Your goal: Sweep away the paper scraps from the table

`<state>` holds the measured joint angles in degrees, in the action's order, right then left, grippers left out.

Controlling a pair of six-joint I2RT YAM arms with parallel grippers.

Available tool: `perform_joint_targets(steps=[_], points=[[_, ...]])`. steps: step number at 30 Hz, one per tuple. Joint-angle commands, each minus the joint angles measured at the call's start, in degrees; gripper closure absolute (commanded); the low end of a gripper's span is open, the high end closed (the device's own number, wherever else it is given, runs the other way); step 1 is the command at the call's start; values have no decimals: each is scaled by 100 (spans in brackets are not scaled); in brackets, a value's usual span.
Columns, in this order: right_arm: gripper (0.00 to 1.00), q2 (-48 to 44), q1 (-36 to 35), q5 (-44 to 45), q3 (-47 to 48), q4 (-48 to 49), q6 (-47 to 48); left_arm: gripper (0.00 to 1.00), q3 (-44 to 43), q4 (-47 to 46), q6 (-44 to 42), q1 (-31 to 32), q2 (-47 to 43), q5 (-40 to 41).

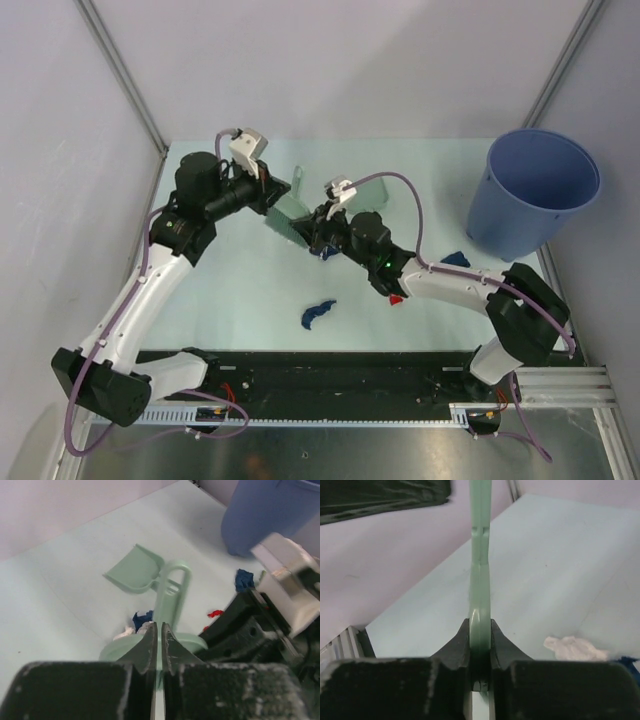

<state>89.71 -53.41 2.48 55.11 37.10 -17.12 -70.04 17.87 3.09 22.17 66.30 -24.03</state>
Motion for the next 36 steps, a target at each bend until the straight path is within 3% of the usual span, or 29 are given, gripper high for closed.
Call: perform_joint_targets(steps=[1,4,6,9,13,14,16,19,24,29,34,36], points=[[100,-146,357,-625,237,-448,51,99,52,-187,1,6,-135,-409],[100,-435,629,-1108,237,-1194,558,57,324,-152,-770,-3,-232,-611],[100,-568,857,-1661,237,-1851,858,22,421,67,-1212,-11,-302,-751],[100,-841,1156,-2548,237,-2940,1648,10,290,707,-2030,-142,-337,-1337],[100,-1140,1482,-4060,237,-4717,2984,8,-219,2428,-4073,-178,-381,-2138],[100,-1218,1482,-4280,237,-5034,3596,8,-368,3050,-4349,-161,-381,-2158],[100,-1412,1395,-4440,237,-5826,4109,8,-405,3397,-4781,32,-390,-1966],[100,-1606,1088,-4467,289,-6355,4717,9,-361,3819,-4871,340,-311,-1938],[100,-1720,885,-4309,473,-6505,4815,11,-405,4058,-4669,874,-214,-2457],[100,-1703,639,-4090,685,-6681,4859,38,-642,4058,-3869,1237,23,-2491],[100,-1746,524,-3957,703,-6602,4824,52,-590,4049,-3851,1281,-3,-2545],[100,-1773,524,-3913,711,-6576,4806,62,-564,4058,-3825,1298,5,-2528]])
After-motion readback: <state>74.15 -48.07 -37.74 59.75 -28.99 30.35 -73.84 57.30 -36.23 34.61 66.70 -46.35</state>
